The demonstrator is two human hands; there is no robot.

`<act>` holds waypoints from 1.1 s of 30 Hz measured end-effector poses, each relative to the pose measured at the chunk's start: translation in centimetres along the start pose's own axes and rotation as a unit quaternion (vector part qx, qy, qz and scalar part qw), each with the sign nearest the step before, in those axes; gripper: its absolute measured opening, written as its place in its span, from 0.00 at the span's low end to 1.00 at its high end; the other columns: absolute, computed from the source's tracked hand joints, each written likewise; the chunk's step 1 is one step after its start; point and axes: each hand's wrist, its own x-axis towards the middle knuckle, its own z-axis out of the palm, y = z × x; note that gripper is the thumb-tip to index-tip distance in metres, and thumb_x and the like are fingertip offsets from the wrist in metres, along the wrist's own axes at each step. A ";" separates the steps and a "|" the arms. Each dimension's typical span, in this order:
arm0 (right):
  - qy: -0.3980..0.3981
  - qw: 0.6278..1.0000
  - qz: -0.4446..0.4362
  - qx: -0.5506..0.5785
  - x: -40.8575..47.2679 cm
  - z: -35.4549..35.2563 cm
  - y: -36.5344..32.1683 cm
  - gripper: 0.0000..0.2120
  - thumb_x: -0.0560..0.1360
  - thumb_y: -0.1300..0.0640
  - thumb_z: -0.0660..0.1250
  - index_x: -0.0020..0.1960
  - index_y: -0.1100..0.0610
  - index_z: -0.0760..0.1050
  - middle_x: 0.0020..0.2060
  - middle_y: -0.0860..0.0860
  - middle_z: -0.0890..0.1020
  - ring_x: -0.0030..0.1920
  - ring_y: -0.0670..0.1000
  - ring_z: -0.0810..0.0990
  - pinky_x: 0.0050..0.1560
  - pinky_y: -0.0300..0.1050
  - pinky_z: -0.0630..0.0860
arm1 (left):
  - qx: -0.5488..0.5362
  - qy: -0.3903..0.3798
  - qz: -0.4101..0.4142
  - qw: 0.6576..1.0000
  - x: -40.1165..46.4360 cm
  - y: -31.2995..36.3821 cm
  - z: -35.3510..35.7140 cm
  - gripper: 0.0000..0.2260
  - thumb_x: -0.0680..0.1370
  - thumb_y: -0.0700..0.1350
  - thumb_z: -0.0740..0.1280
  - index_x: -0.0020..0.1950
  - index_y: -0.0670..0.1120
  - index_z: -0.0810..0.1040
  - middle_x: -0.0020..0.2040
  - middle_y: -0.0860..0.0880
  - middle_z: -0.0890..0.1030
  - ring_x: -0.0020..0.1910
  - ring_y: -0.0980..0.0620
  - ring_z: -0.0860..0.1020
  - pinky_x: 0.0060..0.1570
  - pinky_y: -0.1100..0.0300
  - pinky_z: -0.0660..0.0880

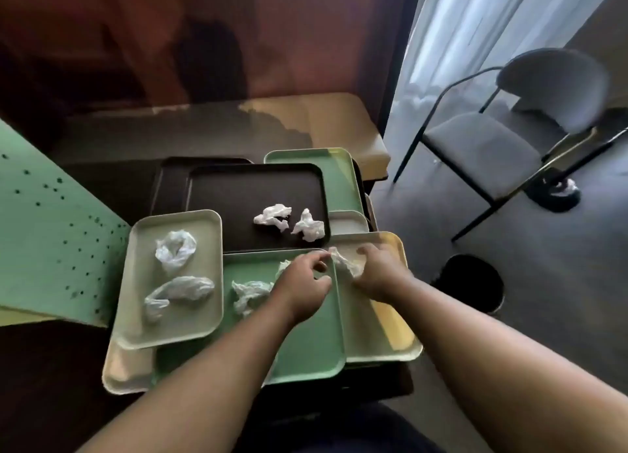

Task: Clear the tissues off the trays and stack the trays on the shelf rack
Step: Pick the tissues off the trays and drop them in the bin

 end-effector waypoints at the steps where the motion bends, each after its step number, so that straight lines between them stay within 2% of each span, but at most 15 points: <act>1: -0.013 0.999 -0.011 -0.038 -0.2 0.4 0.1 0.25 0.74 0.51 0.68 0.70 0.52 0.71 0.67 0.55 0.71 0.61 0.58 0.78 0.57 0.50 0.78 | -0.004 0.004 -0.018 1.000 0.0 -0.5 0.2 0.21 0.75 0.41 0.66 0.67 0.51 0.77 0.54 0.51 0.81 0.42 0.52 0.77 0.47 0.59 0.76; 4: -0.012 0.997 -0.023 -0.074 -0.4 1.1 0.2 0.11 0.77 0.55 0.63 0.58 0.53 0.75 0.57 0.54 0.79 0.51 0.58 0.80 0.45 0.47 0.76 | -0.092 0.017 -0.072 0.993 -0.6 -1.4 0.5 0.18 0.76 0.38 0.66 0.66 0.47 0.77 0.47 0.53 0.81 0.37 0.52 0.77 0.41 0.58 0.78; 6: 0.014 1.000 0.001 0.024 -0.3 0.8 -0.5 0.07 0.76 0.55 0.64 0.53 0.52 0.77 0.50 0.53 0.83 0.45 0.56 0.81 0.44 0.47 0.78 | -0.151 0.020 -0.087 0.984 -1.1 -1.2 0.1 0.17 0.78 0.39 0.66 0.66 0.48 0.77 0.47 0.53 0.80 0.36 0.52 0.78 0.36 0.60 0.77; 8: 0.042 0.986 0.005 0.162 -0.3 0.0 -2.0 0.05 0.76 0.55 0.67 0.51 0.51 0.78 0.44 0.51 0.85 0.42 0.53 0.83 0.44 0.50 0.82 | -0.219 0.009 -0.101 0.970 -1.4 -0.6 -1.0 0.15 0.80 0.45 0.66 0.67 0.52 0.75 0.51 0.51 0.79 0.41 0.51 0.80 0.38 0.59 0.77; 11: -0.032 0.940 -0.067 0.334 -2.0 -1.3 -6.1 0.03 0.77 0.56 0.71 0.50 0.53 0.80 0.41 0.53 0.86 0.40 0.52 0.84 0.45 0.53 0.84 | -0.325 -0.025 -0.126 0.937 -2.0 0.3 -3.1 0.11 0.82 0.53 0.63 0.64 0.58 0.73 0.52 0.53 0.80 0.45 0.48 0.81 0.39 0.54 0.79; 14: -0.144 0.896 -0.128 0.400 -2.9 -2.0 -9.5 0.11 0.75 0.67 0.69 0.54 0.56 0.82 0.45 0.57 0.87 0.41 0.54 0.85 0.46 0.53 0.83 | -0.391 0.011 -0.112 0.914 -2.0 0.4 -5.0 0.08 0.84 0.49 0.60 0.60 0.55 0.76 0.50 0.47 0.84 0.40 0.46 0.81 0.34 0.55 0.78; 16: -0.126 0.910 -0.139 0.370 -2.3 -1.9 -11.1 0.13 0.73 0.71 0.66 0.52 0.59 0.83 0.45 0.59 0.87 0.41 0.56 0.84 0.47 0.53 0.83 | -0.366 0.075 -0.119 0.920 -1.5 -0.3 -6.3 0.11 0.84 0.43 0.59 0.61 0.52 0.79 0.50 0.41 0.84 0.38 0.48 0.81 0.32 0.56 0.78; 18: 0.012 0.957 -0.149 0.247 -0.7 -1.7 -11.9 0.11 0.72 0.66 0.66 0.52 0.57 0.82 0.48 0.56 0.84 0.41 0.56 0.83 0.45 0.51 0.80 | -0.362 0.130 -0.132 0.913 -1.2 -1.1 -7.6 0.16 0.81 0.34 0.57 0.58 0.50 0.80 0.42 0.42 0.83 0.31 0.53 0.78 0.27 0.61 0.75; 20: 0.113 0.976 -0.136 0.125 1.0 -1.8 -12.1 0.16 0.73 0.59 0.67 0.60 0.51 0.79 0.58 0.51 0.77 0.47 0.53 0.81 0.46 0.43 0.73 | -0.358 0.161 -0.143 0.909 -1.1 -1.9 -8.6 0.20 0.77 0.30 0.55 0.53 0.48 0.81 0.37 0.46 0.80 0.27 0.55 0.75 0.24 0.63 0.72; 23: 0.106 0.989 -0.096 0.037 3.8 -1.2 -11.5 0.26 0.74 0.55 0.66 0.72 0.47 0.70 0.68 0.52 0.70 0.61 0.56 0.77 0.56 0.48 0.75 | -0.349 0.173 -0.154 0.908 -0.9 -2.7 -9.3 0.17 0.76 0.30 0.56 0.48 0.46 0.80 0.36 0.45 0.78 0.29 0.53 0.73 0.26 0.62 0.72; 26: 0.070 0.992 -0.079 -0.073 5.9 -0.4 -10.4 0.25 0.75 0.54 0.64 0.73 0.48 0.70 0.67 0.56 0.74 0.65 0.60 0.73 0.59 0.50 0.72 | -0.372 0.162 -0.161 0.900 -0.7 -3.0 -9.4 0.12 0.76 0.32 0.60 0.51 0.44 0.78 0.38 0.43 0.76 0.29 0.54 0.70 0.29 0.62 0.74; 28: 0.046 0.988 -0.076 -0.130 6.6 0.1 -9.6 0.20 0.76 0.54 0.63 0.68 0.48 0.74 0.62 0.55 0.78 0.63 0.59 0.75 0.51 0.48 0.71 | -0.373 0.153 -0.153 0.902 -0.7 -3.0 -9.6 0.08 0.75 0.39 0.66 0.54 0.46 0.77 0.40 0.44 0.76 0.32 0.53 0.72 0.32 0.60 0.76; 30: 0.051 0.986 -0.081 -0.140 6.6 0.4 -9.1 0.14 0.77 0.53 0.64 0.62 0.49 0.78 0.57 0.54 0.81 0.58 0.58 0.77 0.44 0.45 0.68 | -0.347 0.154 -0.148 0.913 -0.7 -3.2 -9.7 0.13 0.72 0.48 0.71 0.54 0.47 0.75 0.45 0.45 0.77 0.38 0.52 0.75 0.35 0.58 0.78; 31: 0.065 0.987 -0.086 -0.117 6.4 0.5 -9.1 0.12 0.77 0.52 0.65 0.58 0.50 0.79 0.54 0.53 0.83 0.54 0.57 0.78 0.42 0.45 0.68 | -0.331 0.159 -0.148 0.918 -0.8 -3.3 -9.9 0.16 0.72 0.50 0.72 0.55 0.48 0.74 0.47 0.44 0.77 0.40 0.52 0.77 0.35 0.57 0.79; 33: 0.097 0.990 -0.102 0.008 5.1 0.5 -9.7 0.08 0.76 0.51 0.68 0.53 0.52 0.79 0.47 0.53 0.84 0.46 0.55 0.79 0.40 0.45 0.69 | -0.315 0.159 -0.147 0.924 -0.9 -3.5 -10.0 0.18 0.74 0.51 0.74 0.58 0.47 0.71 0.51 0.44 0.76 0.44 0.51 0.78 0.35 0.56 0.80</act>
